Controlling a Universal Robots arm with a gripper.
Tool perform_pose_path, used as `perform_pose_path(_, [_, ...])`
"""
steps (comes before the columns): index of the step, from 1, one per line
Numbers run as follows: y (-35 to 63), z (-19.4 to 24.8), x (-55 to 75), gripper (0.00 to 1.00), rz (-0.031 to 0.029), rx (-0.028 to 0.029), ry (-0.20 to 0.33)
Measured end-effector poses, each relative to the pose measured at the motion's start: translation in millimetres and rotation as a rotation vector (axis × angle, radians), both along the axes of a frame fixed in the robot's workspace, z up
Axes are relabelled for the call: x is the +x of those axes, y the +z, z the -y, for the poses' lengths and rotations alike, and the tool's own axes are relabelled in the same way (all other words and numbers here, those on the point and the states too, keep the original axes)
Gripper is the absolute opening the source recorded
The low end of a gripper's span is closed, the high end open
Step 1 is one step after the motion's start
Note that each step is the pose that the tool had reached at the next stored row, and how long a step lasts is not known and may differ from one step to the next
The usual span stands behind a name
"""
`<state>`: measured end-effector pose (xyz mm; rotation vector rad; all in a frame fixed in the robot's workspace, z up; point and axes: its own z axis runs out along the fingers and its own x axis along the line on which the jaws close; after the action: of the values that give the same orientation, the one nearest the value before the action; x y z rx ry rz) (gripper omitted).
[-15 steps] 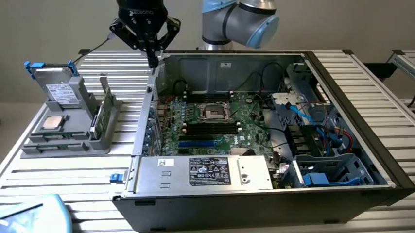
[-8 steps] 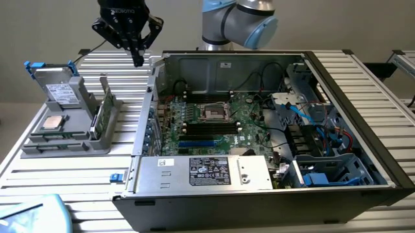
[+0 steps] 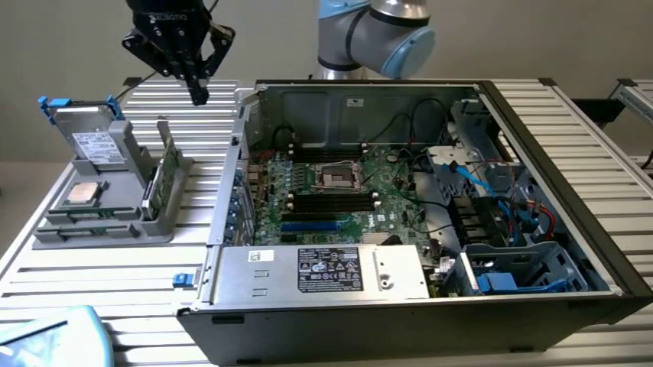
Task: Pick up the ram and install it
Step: 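Reach for the ram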
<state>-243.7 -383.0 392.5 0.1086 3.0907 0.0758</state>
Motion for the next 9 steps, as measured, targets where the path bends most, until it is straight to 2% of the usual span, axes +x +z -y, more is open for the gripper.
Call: perform_pose_path(9, [0.0, 0.1, -40.8, 0.1, 0.001, 0.0, 0.0])
